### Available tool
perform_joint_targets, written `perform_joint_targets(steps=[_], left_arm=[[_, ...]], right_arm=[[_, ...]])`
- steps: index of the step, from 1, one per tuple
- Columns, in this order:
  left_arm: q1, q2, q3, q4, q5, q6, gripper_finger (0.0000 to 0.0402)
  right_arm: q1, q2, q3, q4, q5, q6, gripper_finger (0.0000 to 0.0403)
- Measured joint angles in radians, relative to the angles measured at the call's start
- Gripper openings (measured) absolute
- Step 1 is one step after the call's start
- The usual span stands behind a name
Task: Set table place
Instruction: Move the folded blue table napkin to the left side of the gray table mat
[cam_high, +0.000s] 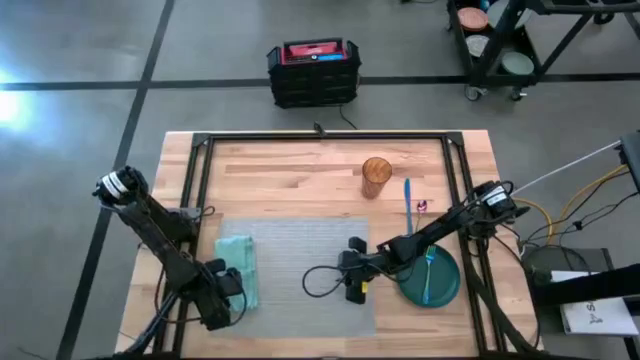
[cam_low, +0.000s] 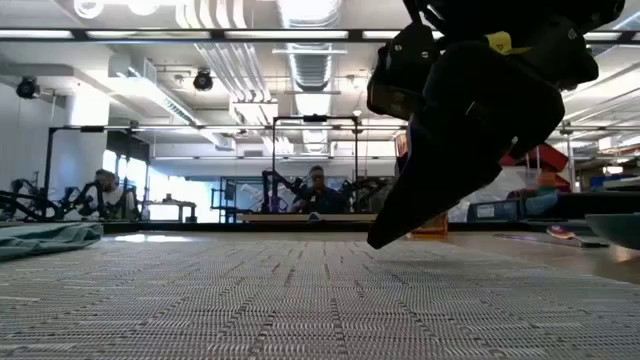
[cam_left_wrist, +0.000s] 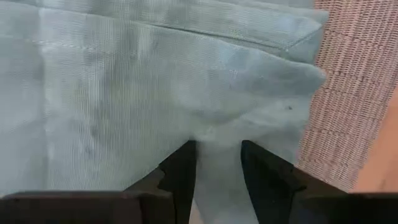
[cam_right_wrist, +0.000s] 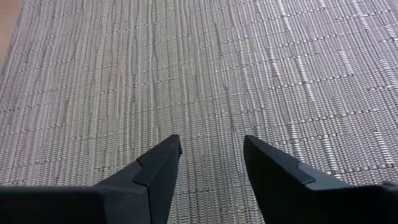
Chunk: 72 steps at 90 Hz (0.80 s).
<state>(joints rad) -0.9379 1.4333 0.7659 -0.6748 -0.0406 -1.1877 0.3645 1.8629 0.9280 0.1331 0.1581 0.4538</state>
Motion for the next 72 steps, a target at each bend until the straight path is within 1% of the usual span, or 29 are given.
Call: perform_joint_targets(steps=[9,15,21,29,36,41,60,67,72], left_arm=[[0.0,-0.009,0.071,-0.11,-0.006,0.013,0.0113],[-0.002,-0.013,0.116,-0.179,-0.031,0.025,0.0113],[-0.002,-0.014,0.146,-0.258,-0.077,0.028,0.0113],[-0.001,-0.014,0.148,-0.322,-0.14,0.028,0.0113],[-0.001,-0.014,0.12,-0.316,-0.199,0.029,0.0113],[0.0,-0.014,0.085,-0.298,-0.223,0.029,0.0113],[-0.001,-0.014,-0.057,-0.087,-0.222,0.034,0.0113],[0.004,-0.015,-0.065,-0.064,-0.211,0.046,0.0113],[0.013,-0.019,-0.045,-0.077,-0.205,0.043,0.0113]], right_arm=[[0.0,0.0,0.0,0.001,0.0,0.0,0.0167],[0.0,0.0,0.0,0.003,0.0,0.0,0.0164],[0.0,0.0,0.0,0.006,0.0,0.0,0.0161],[0.0,0.0,0.0,0.006,0.0,0.0,0.0158],[0.0,0.0,0.0,0.007,0.0,0.0,0.0158],[0.0,0.0,0.0,0.006,0.0,0.0,0.0159],[0.0,0.0,0.0,0.007,0.0,0.0,0.0169],[0.0,0.0,0.0,0.007,0.0,0.0,0.017],[0.0,0.0,0.0,0.007,0.0,0.0,0.0169]])
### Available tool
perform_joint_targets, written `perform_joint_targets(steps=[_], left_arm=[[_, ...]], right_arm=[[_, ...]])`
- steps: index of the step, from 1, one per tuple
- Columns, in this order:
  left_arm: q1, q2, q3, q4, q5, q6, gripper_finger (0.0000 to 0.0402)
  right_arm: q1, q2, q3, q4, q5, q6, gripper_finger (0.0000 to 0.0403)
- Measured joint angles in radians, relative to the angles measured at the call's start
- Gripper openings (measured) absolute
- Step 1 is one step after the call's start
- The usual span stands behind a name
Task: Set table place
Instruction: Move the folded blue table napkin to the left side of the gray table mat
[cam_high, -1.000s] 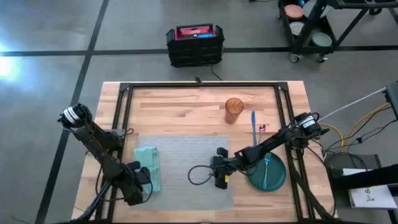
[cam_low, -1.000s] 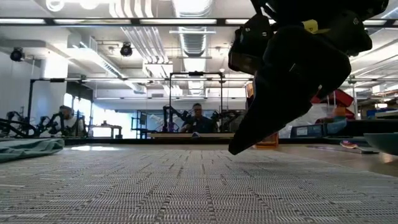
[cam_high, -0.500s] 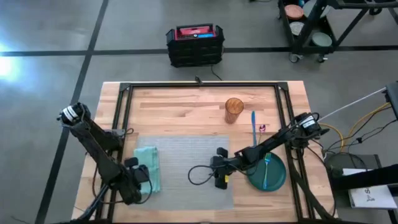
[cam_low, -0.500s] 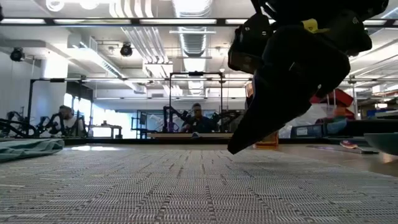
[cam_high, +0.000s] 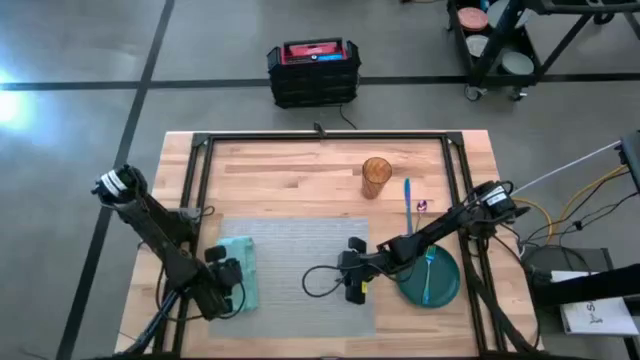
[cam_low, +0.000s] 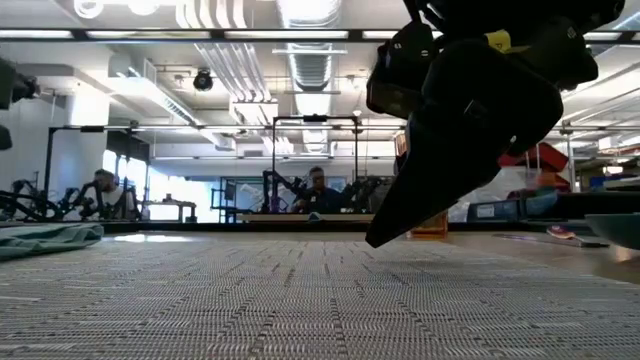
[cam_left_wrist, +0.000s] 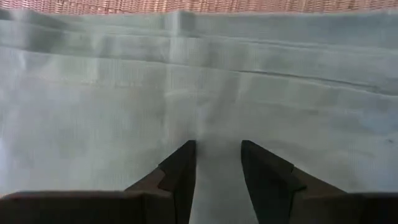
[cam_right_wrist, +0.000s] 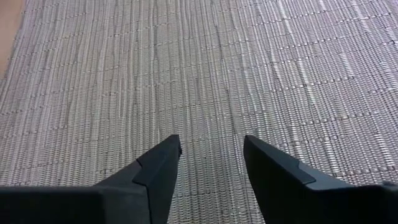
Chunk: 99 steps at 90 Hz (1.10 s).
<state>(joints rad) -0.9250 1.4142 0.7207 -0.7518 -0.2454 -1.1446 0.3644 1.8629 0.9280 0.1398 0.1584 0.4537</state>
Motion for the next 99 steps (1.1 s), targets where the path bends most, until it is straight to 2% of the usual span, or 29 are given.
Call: perform_joint_targets(steps=[11,24,31,43,55,64,99], left_arm=[[0.022,-0.018,0.075,-0.003,-0.03,0.017,0.0113],[0.044,-0.014,0.132,0.053,-0.181,0.074,0.0113],[0.075,0.004,0.131,0.107,-0.21,0.128,0.0113],[0.133,0.053,0.126,0.188,-0.192,0.187,0.0113],[0.17,0.095,0.126,0.223,-0.099,0.235,0.0113],[0.173,0.118,0.126,0.226,-0.051,0.237,0.0113],[0.173,0.194,0.125,0.238,0.004,0.24,0.0113]], right_arm=[[0.0,0.0,0.0,0.0,0.0,0.0,0.0164],[0.0,0.0,0.0,0.0,0.0,0.0,0.0158],[0.0,0.0,0.0,0.0,0.0,0.0,0.0156],[0.0,0.0,0.0,0.0,0.0,0.0,0.0157],[0.0,0.0,0.0,0.0,0.0,0.0,0.0164],[0.0,0.0,0.0,0.0,0.0,0.0,0.0167],[0.0,0.0,0.0,0.0,0.0,0.002,0.0154]])
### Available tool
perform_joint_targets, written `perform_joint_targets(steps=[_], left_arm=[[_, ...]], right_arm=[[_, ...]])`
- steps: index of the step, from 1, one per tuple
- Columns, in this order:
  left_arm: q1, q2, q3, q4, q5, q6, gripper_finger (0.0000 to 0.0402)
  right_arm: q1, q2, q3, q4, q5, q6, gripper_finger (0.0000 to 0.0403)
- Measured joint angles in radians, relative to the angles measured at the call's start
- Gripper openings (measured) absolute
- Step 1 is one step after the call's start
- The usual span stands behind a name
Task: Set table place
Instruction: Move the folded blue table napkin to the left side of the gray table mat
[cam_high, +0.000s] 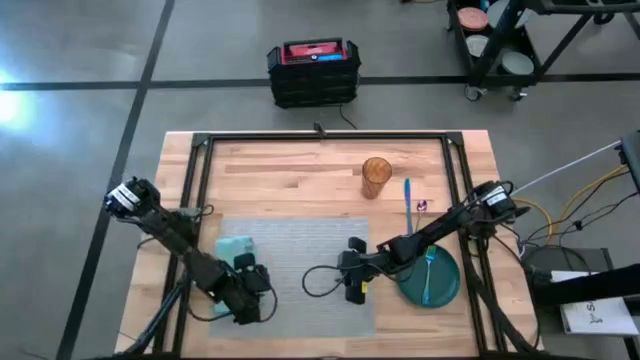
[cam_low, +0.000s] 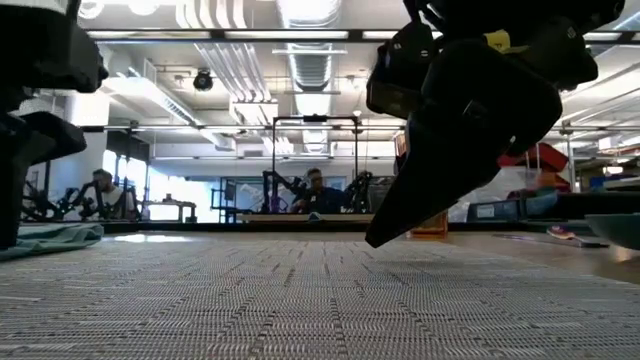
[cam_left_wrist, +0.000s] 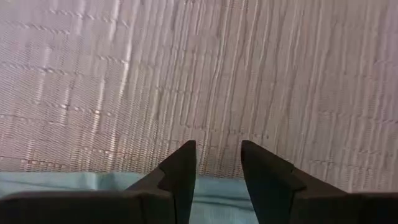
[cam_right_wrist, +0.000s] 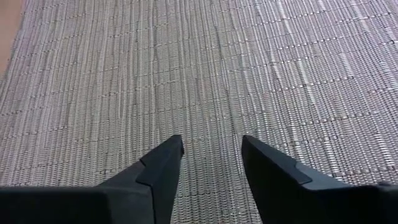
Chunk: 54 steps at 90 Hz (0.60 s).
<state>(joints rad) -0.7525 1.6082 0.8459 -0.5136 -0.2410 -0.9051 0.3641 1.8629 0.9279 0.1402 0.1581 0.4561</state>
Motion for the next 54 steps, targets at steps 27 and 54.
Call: perform_joint_targets(steps=[27,54], left_arm=[[-0.002,-0.001,0.0,0.001,0.069,0.001,0.0113],[-0.004,-0.005,0.002,-0.002,0.137,-0.001,0.0113]], right_arm=[[0.0,0.0,0.0,0.0,0.0,0.0,0.0162],[0.0,0.0,0.0,0.0,0.0,0.001,0.0165]])
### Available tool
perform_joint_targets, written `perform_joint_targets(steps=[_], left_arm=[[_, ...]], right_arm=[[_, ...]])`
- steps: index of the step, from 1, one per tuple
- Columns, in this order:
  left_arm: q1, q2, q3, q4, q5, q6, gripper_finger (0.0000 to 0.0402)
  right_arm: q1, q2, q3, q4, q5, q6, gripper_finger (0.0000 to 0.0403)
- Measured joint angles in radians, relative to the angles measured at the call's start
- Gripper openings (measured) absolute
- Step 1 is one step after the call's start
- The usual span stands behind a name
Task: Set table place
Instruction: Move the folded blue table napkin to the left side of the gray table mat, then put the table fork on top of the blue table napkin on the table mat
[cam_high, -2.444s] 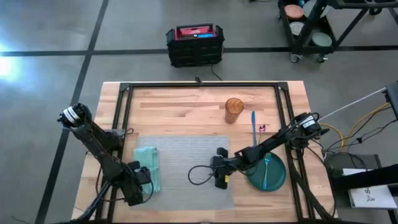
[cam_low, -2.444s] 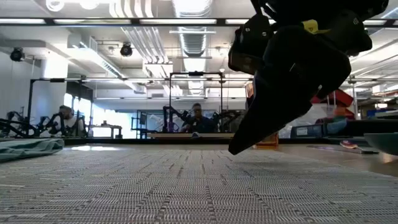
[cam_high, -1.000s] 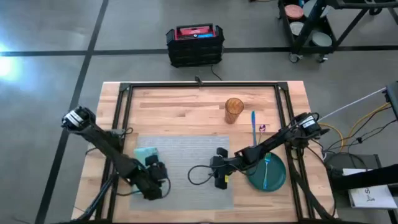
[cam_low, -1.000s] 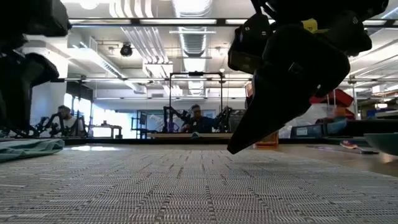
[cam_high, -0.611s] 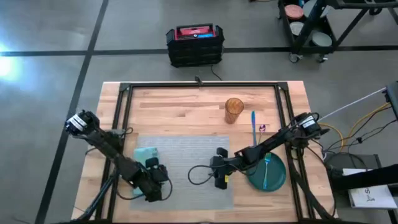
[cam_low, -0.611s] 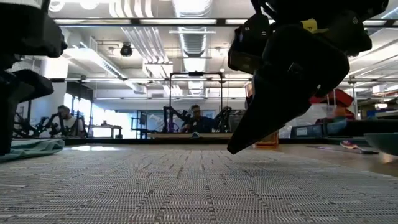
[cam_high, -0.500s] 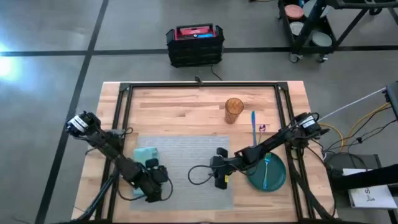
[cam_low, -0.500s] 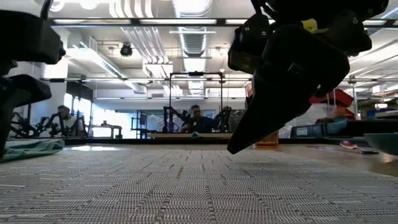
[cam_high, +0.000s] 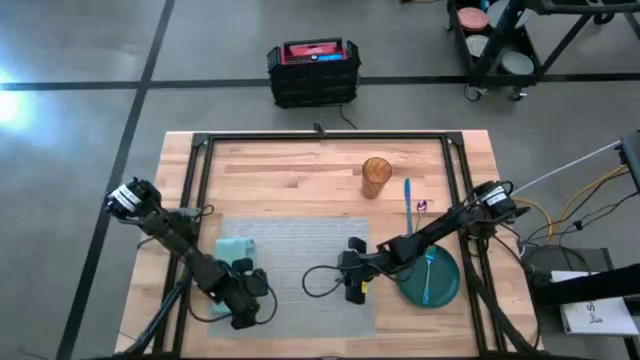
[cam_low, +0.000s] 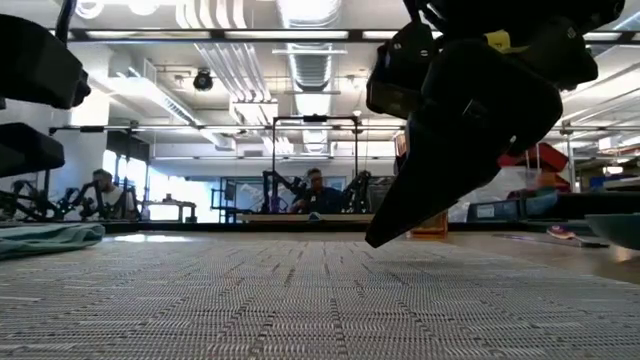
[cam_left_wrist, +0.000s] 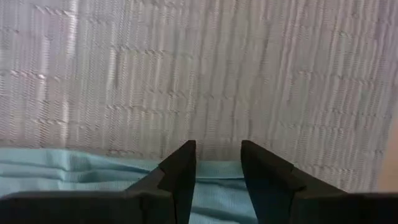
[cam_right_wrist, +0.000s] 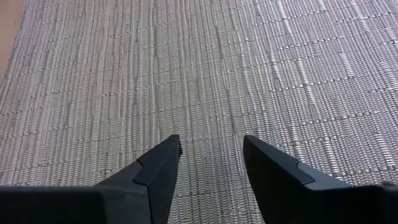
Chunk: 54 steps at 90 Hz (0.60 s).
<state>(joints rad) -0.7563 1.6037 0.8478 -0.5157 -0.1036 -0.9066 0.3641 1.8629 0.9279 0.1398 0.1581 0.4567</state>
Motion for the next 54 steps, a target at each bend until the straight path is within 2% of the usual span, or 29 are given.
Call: perform_joint_targets(steps=[33,54], left_arm=[[0.011,-0.003,0.063,-0.025,-0.019,0.009,0.0113],[0.011,-0.058,0.113,-0.111,-0.122,0.006,0.0113]], right_arm=[[0.0,0.0,0.0,0.0,0.0,-0.003,0.0152],[-0.01,0.0,0.007,0.016,0.002,-0.007,0.0159]])
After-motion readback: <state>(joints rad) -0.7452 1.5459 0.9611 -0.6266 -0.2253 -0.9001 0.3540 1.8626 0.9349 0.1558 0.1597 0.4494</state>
